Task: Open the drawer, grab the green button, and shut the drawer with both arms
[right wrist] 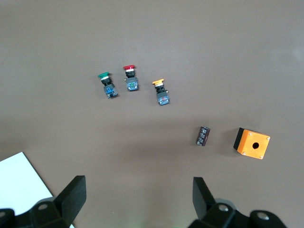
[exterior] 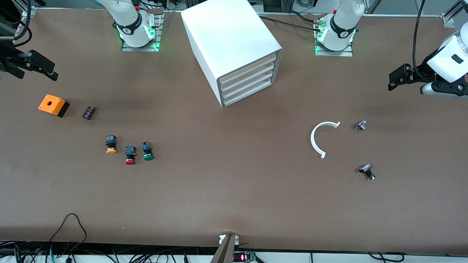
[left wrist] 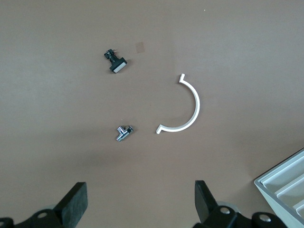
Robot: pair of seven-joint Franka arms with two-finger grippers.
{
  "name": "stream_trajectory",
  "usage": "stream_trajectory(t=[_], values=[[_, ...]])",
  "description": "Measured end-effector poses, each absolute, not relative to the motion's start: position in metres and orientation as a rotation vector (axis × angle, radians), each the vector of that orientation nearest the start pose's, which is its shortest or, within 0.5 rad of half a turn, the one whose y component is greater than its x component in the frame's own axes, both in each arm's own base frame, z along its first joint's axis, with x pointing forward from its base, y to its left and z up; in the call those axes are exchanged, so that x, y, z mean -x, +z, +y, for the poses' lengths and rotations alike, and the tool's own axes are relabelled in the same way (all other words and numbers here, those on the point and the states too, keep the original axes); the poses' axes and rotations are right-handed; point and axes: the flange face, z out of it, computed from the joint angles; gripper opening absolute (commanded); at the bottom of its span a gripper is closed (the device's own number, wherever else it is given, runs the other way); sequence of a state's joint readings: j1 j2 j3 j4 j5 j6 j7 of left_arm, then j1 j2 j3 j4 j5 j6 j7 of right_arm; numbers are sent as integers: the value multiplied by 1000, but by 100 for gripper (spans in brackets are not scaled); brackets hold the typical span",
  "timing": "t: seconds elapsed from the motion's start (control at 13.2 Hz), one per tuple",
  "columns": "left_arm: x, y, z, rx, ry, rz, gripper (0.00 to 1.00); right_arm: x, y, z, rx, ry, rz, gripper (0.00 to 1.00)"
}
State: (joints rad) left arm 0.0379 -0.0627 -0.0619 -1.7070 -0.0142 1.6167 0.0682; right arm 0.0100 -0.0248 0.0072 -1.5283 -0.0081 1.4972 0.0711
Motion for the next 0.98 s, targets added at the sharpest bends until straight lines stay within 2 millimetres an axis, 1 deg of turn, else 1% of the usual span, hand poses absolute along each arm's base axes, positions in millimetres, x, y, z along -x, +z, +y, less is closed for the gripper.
stream_trajectory(t=[0.76, 0.98], values=[[-536, 600, -23, 3147, 45, 166, 99, -539, 651, 8, 3149, 12, 85, 99], [-537, 598, -24, 3147, 50, 169, 99, -539, 651, 5, 3149, 14, 95, 99]])
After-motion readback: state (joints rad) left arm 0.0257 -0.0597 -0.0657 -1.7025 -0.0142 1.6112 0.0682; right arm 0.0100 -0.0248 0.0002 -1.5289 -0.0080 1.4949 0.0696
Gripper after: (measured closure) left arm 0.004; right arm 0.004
